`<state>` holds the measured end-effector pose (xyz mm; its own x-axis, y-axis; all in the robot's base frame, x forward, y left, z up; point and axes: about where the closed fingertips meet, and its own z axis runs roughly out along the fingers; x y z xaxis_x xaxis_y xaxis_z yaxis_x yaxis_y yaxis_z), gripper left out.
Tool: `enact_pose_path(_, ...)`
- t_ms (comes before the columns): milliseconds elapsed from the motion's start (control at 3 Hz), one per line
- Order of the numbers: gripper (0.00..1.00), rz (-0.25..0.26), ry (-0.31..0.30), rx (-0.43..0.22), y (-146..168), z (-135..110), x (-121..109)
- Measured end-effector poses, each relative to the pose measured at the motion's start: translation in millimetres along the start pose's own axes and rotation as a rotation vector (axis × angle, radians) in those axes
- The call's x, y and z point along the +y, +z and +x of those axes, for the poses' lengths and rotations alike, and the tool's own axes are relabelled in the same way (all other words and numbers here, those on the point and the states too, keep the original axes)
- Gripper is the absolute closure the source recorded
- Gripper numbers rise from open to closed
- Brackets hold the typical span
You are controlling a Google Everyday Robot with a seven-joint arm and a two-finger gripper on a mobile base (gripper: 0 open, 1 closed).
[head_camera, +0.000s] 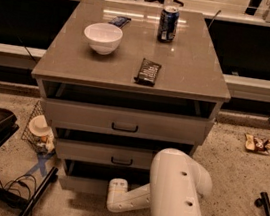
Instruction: Open bottom drawer
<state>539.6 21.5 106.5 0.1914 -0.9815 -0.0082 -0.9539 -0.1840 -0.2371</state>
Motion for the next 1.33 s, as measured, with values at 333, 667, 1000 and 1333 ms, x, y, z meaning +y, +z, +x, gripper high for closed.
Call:
enact_pose_path(333, 1.0, 0.002, 0.028, -0.005, -14.3, 1.5, 16.7)
enact_pose_path(667, 1.0, 0.028, 0.084, -0.004, -44.0, 5.5, 27.8)
enact_pose_path(1000, 1.0, 0.028, 0.084, -0.004, -43.5, 5.5, 27.9)
enact_pose_path(1333, 1.0, 0.014, 0.101, 0.041, -58.9, 12.0, 42.9)
